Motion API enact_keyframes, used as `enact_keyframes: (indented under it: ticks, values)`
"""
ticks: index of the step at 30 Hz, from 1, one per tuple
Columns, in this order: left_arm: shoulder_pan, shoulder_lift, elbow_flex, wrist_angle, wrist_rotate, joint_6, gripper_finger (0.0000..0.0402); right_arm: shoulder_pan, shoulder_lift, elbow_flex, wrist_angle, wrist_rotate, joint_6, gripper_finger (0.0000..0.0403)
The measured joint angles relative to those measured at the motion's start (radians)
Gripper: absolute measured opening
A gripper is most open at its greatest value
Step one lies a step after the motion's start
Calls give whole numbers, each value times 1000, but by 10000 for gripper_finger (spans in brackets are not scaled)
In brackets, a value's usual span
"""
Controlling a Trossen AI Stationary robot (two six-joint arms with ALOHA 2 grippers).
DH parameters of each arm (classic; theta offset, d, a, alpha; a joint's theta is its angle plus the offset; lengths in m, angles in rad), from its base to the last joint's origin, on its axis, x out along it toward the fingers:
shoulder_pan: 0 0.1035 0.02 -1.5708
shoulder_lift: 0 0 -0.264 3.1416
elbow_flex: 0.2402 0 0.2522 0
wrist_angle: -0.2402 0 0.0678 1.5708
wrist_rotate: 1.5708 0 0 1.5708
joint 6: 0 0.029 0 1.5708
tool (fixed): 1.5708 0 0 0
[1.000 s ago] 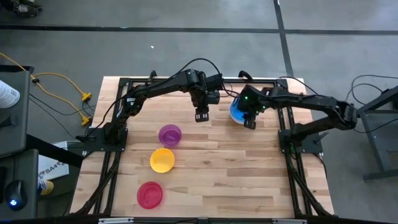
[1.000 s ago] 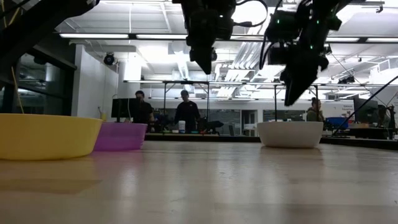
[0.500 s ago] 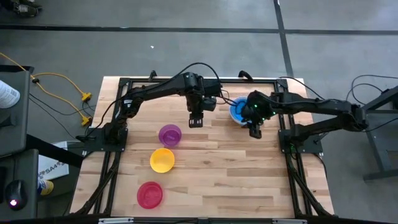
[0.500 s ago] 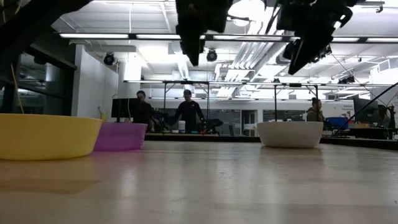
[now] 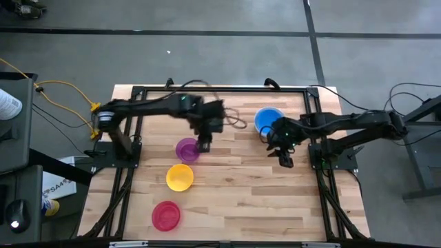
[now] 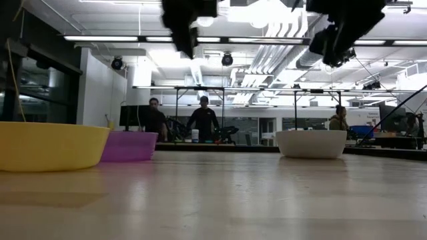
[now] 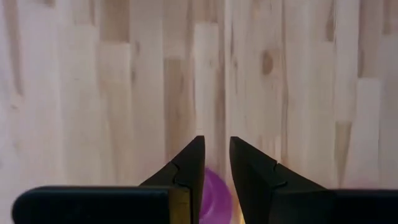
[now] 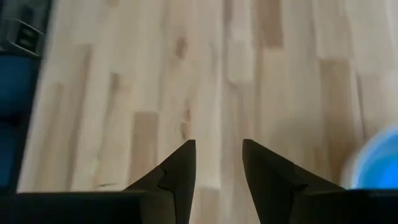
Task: Nest bowls inside each other
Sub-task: Stack the purple bowl on the blue bowl
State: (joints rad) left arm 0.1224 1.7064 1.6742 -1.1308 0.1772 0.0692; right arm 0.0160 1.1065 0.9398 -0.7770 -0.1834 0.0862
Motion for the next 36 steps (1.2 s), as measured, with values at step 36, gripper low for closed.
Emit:
enact_keyframes:
  ticks: [36]
  values:
    - [54, -316, -721, 224, -221, -782, 77, 117, 88, 0, 210, 59, 68, 125]
